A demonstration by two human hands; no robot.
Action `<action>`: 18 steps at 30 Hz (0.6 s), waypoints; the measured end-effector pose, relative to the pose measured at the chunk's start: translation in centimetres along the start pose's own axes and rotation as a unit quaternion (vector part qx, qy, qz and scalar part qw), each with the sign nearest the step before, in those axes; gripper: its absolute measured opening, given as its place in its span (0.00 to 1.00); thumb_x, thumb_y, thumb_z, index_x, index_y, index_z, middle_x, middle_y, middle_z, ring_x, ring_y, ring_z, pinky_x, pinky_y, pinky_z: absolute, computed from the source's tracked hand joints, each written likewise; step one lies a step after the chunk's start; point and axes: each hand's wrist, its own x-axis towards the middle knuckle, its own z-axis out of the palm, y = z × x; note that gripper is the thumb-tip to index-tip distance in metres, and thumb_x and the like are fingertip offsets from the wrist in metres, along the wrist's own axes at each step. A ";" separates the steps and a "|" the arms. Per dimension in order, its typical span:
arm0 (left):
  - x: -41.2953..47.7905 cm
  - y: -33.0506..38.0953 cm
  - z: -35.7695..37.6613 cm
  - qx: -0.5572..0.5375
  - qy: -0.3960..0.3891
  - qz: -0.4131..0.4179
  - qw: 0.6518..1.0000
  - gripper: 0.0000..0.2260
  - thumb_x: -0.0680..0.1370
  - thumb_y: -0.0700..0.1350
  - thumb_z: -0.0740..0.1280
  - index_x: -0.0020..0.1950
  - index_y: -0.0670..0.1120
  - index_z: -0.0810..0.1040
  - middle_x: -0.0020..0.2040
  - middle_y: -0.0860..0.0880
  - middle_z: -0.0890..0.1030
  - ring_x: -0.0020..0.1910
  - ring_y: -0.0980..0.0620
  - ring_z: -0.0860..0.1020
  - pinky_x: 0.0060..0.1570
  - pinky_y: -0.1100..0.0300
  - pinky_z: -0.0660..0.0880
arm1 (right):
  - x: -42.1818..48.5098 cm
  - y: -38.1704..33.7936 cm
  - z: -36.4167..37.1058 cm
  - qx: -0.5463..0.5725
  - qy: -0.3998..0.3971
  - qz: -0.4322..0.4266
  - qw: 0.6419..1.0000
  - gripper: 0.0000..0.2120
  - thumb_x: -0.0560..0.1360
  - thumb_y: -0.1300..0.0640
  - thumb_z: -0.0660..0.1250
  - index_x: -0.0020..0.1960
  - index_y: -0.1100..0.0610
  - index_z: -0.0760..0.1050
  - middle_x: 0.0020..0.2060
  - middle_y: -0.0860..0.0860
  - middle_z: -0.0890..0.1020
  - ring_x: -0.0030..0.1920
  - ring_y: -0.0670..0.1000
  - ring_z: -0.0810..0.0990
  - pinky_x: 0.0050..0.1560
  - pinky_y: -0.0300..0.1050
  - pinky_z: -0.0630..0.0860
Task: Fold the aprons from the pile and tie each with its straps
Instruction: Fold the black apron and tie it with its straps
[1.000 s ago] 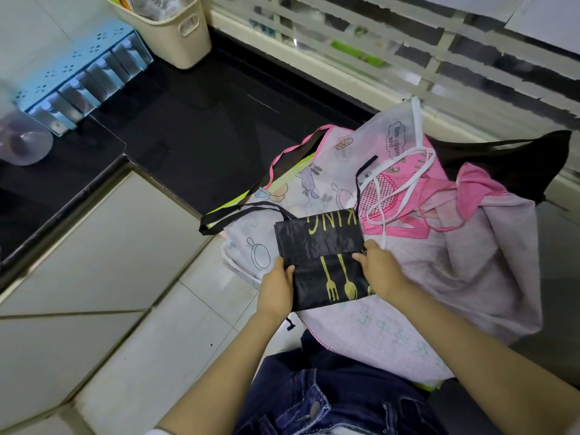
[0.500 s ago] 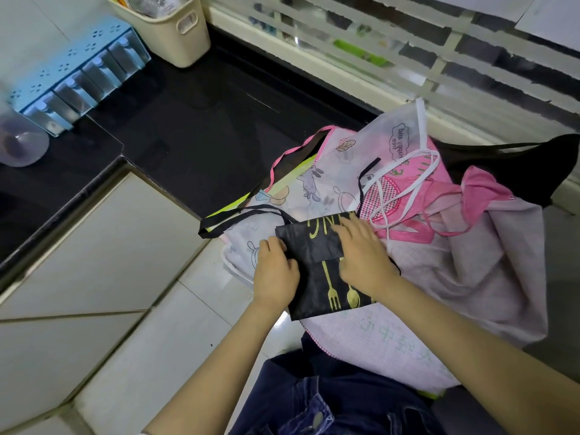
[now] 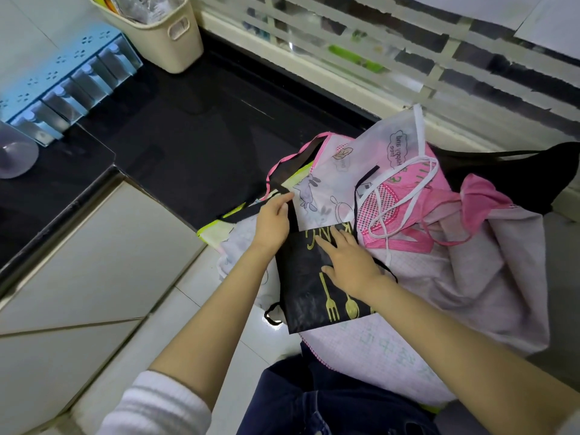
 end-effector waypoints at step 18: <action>-7.7 -8.9 2.3 0.501 -0.173 0.186 0.827 0.31 0.78 0.60 0.34 0.76 0.44 0.46 0.77 0.44 0.48 0.77 0.45 0.50 0.73 0.56 0.43 | -5.0 3.3 4.1 -0.101 0.030 -0.002 0.994 0.29 0.77 0.45 0.50 0.68 0.62 0.71 0.68 0.57 0.71 0.65 0.58 0.74 0.60 0.55 0.73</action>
